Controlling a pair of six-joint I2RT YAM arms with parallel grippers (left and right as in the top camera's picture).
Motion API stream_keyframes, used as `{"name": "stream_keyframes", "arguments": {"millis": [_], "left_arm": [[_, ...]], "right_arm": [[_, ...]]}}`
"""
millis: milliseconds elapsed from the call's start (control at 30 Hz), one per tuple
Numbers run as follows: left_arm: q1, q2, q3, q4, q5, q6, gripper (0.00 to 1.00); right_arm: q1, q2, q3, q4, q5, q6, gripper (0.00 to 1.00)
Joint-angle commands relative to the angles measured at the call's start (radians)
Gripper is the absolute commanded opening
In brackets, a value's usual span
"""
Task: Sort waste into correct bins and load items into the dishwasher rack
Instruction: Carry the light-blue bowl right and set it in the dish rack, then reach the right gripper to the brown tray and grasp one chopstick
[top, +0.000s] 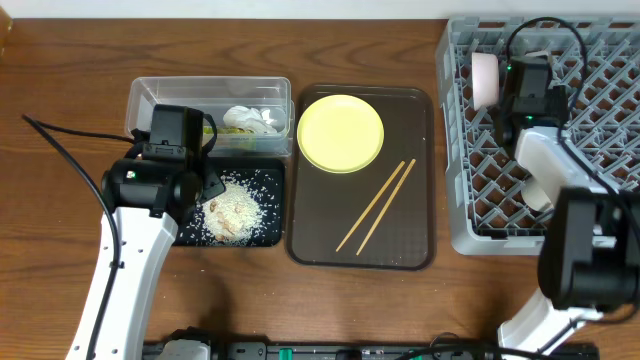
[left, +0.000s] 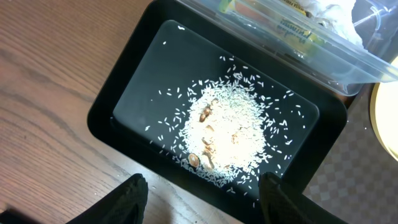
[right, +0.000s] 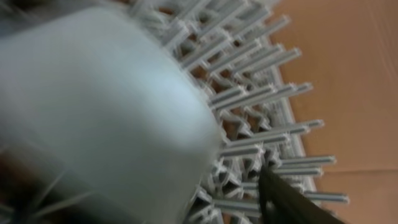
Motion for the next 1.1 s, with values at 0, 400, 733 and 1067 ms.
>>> {"name": "stream_keyframes", "arguments": {"millis": [0,400,733,1067], "left_arm": [[0.004,0.005,0.003,-0.002,-0.005,-0.01,0.61],[0.004,0.005,0.003,-0.002,-0.005,-0.01,0.61],[0.004,0.005,0.003,0.0,-0.006,-0.009,0.61],[0.004,0.005,0.003,0.0,-0.005,-0.009,0.61]], "right_arm": [[0.01,-0.113,0.005,-0.05,-0.15,0.071,0.62],[0.13,-0.285,0.005,-0.409,-0.826,0.344,0.53],[0.374,-0.235,-0.055,-0.664,-0.754,0.652,0.5],[0.524,-0.203,-0.192,-0.557,-0.632,0.824,0.44]]}}
